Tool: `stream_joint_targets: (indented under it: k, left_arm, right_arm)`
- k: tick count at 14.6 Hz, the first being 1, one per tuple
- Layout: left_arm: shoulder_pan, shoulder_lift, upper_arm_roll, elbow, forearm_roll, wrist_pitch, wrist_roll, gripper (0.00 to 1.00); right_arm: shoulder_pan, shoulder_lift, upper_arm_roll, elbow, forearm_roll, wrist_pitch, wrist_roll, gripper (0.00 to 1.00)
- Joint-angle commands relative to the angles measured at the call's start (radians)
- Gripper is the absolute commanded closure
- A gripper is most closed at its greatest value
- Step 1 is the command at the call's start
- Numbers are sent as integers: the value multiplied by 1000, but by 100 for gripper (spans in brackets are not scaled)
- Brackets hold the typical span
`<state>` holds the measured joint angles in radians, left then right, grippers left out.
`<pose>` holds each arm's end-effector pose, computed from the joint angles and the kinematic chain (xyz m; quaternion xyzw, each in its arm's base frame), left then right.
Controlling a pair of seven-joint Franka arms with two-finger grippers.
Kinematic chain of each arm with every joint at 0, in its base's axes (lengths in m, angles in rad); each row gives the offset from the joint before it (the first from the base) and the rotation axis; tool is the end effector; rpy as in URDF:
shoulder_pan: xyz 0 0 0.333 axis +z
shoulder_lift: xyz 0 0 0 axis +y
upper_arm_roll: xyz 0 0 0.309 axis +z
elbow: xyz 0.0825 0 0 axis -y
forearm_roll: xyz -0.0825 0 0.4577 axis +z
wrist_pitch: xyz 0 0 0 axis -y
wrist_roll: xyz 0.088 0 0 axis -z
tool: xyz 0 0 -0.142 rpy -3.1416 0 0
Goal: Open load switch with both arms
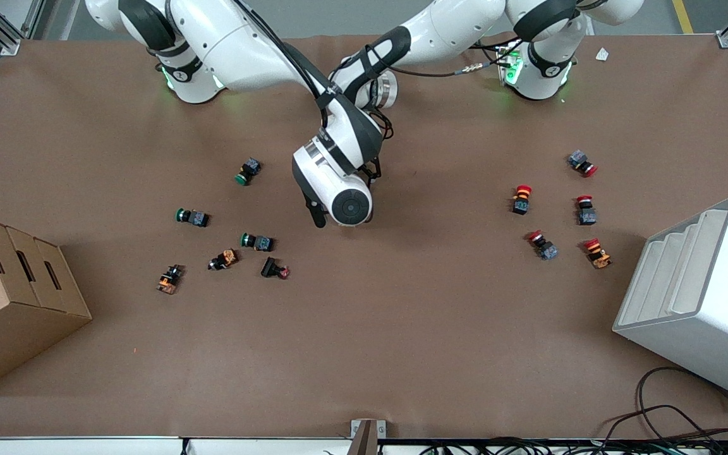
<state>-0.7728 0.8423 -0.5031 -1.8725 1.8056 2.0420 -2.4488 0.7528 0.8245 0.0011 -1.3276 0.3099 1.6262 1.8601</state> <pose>0.2485 -0.6016 0.0061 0.8920 -0.0318 0.4506 0.0153 0.4957 0.5226 0.1383 0.7863 -0.5423 -0.2089 0.2096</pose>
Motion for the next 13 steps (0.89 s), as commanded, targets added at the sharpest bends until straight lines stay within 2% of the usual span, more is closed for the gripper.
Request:
stream_joint_targets:
  k: [1, 5, 8, 12, 13]
  left_arm:
    - [-29, 67, 23, 3, -6, 3, -67, 0]
    - [-36, 67, 26, 3, 12, -5, -82, 0]
    - [-34, 69, 28, 3, 23, -6, -104, 0]
    - [-25, 61, 26, 7, 23, -6, -95, 0]
    - [-23, 58, 26, 12, 20, -6, -93, 0]
  right_arm:
    - [16, -7, -1, -41, 17, 31, 4, 0]
    - [2, -16, -3, -32, 11, 11, -12, 0]
    - [-41, -56, -18, -2, -6, -51, -137, 0]
    - [-137, -163, -27, -2, -161, -61, -446, 0]
    - [-173, -191, -27, -8, -176, -63, -543, 0]
